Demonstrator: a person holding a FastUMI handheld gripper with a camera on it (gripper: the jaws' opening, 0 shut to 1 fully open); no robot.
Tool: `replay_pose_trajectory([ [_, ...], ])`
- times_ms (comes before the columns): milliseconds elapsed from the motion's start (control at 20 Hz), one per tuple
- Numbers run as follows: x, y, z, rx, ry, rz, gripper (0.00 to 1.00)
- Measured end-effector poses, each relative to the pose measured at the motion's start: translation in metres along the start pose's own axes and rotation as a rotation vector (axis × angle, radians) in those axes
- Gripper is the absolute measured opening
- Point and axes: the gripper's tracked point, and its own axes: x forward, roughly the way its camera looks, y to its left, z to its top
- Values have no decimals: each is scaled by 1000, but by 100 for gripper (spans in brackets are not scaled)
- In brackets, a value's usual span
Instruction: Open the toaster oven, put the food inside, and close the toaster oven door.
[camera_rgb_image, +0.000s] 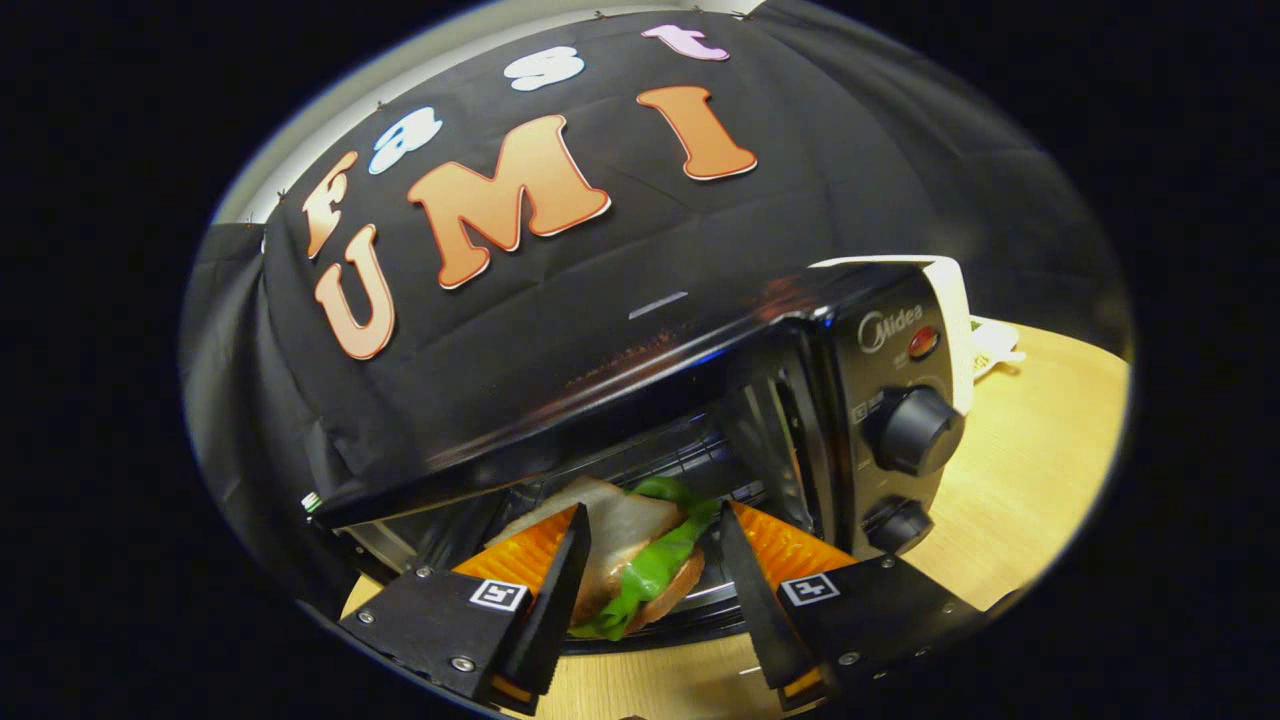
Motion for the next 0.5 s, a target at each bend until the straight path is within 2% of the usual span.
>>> replay_pose_trajectory([
  [200,-36,-10,8,-95,12,11,81],
  [400,-80,-15,-13,-207,83,38,90],
  [500,-102,-16,-29,-245,116,67,91],
])
